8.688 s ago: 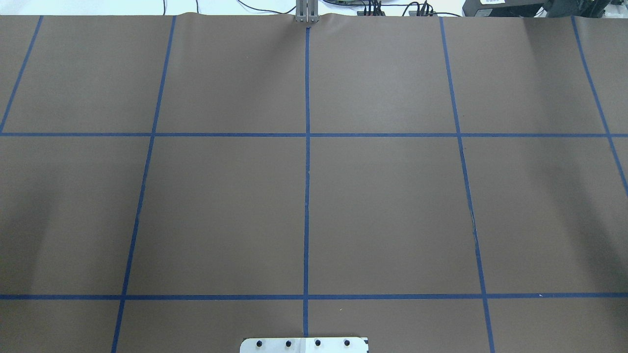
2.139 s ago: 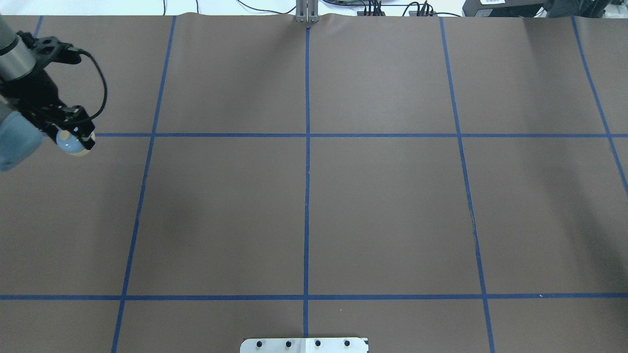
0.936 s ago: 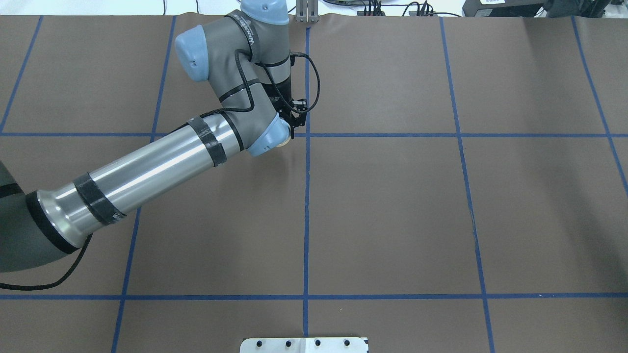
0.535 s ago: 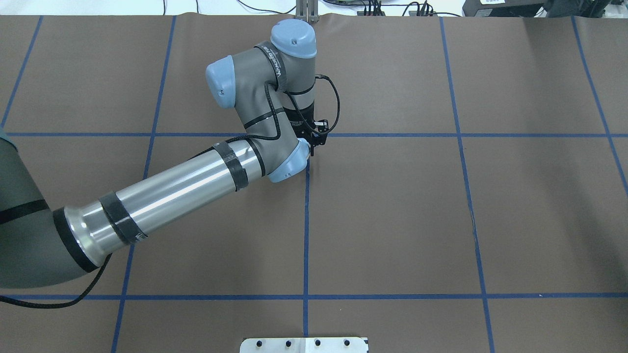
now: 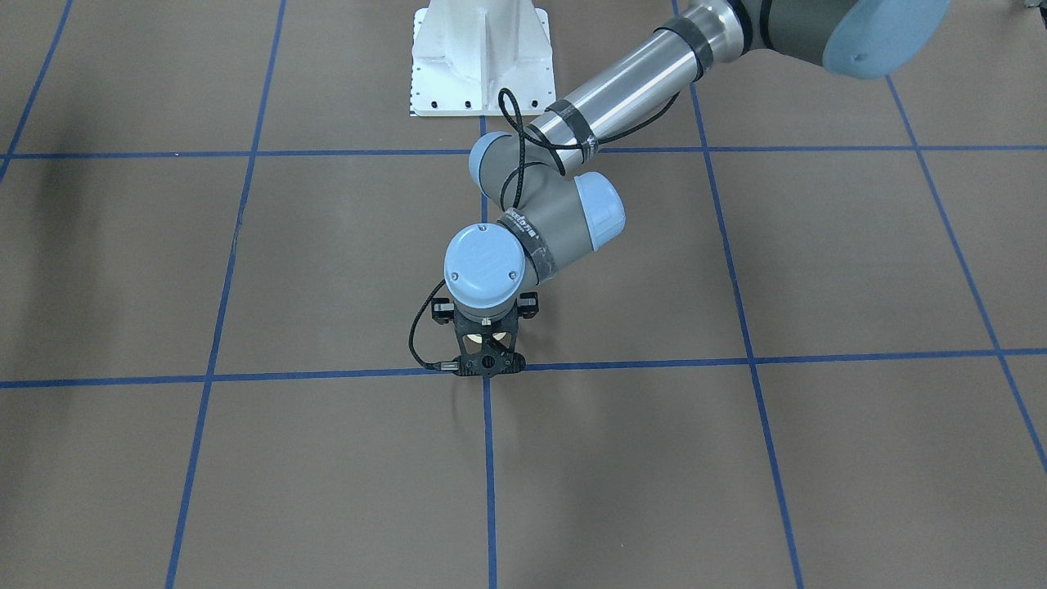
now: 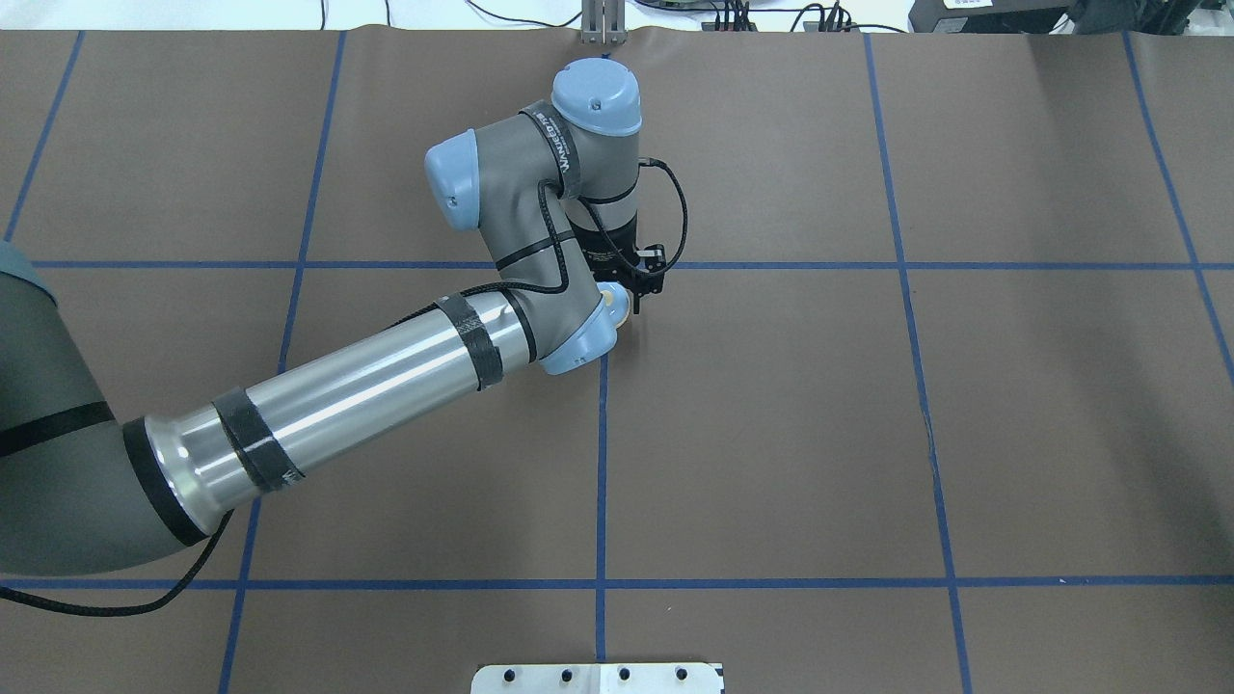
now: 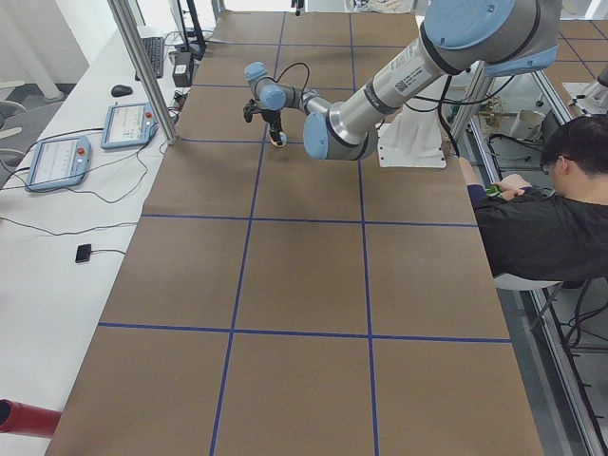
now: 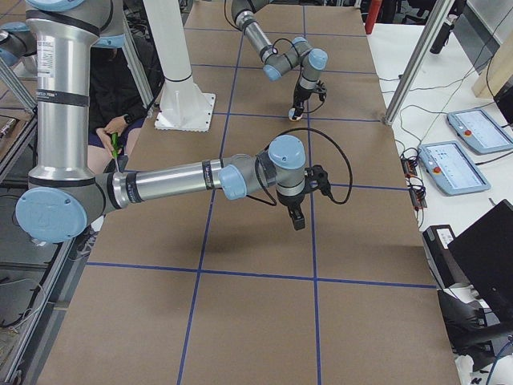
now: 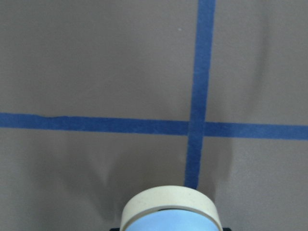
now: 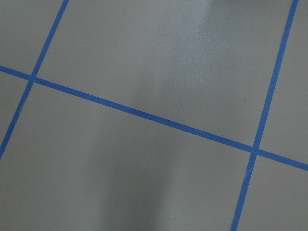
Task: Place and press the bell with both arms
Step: 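Carry the bell with the left gripper to the grid center, then lower the bell onto the table and open the left gripper, then withdraw the left gripper while moving the right gripper above the bell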
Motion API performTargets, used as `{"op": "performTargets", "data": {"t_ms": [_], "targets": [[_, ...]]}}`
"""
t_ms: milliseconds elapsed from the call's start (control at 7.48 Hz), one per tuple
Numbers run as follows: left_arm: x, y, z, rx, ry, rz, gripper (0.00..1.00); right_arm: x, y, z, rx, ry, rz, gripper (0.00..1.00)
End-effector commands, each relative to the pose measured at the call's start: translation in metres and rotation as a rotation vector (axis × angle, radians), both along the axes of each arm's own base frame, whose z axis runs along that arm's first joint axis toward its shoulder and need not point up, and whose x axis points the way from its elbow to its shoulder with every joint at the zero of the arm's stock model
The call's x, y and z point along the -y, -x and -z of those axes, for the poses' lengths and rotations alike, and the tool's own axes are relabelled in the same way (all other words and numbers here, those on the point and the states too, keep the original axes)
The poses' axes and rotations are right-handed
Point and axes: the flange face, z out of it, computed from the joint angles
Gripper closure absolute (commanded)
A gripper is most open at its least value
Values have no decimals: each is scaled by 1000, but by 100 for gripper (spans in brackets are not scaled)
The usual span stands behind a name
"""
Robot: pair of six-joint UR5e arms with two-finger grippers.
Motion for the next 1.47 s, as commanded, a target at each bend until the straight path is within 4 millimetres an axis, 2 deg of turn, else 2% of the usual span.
{"op": "performTargets", "data": {"t_ms": [0, 134, 267, 401, 535, 668, 802, 936, 1069, 1203, 1337], "targets": [[9, 10, 13, -38, -21, 23, 0, 5, 1, 6, 2, -10, -1, 0], [17, 24, 21, -49, -26, 36, 0, 7, 1, 8, 6, -14, 1, 0], [35, 54, 27, -54, -33, 66, 0, 12, 3, 17, 26, -10, -9, 0], [37, 78, 21, -34, -27, 81, 0, 19, 6, 30, 68, 30, -46, 0], [48, 130, 15, -43, -57, 111, 0, 34, 16, 56, 116, 36, -57, 1], [29, 164, -18, -34, -93, 84, 0, 45, 43, 78, 127, -20, -9, 1], [22, 209, -40, -34, -145, 70, 0, 51, 60, 96, 142, -53, 18, 1], [15, 249, -59, -32, -184, 68, 0, 48, 88, 101, 138, -43, 52, 1], [0, 291, -84, -39, -236, 54, 0, 59, 114, 124, 118, -39, 22, 1], [-21, 342, -116, -34, -268, 66, 0, 67, 139, 153, 142, -17, -1, 1], [-38, 397, -151, -16, -305, 68, 0, 74, 174, 187, 167, -13, 1, 1]]}}
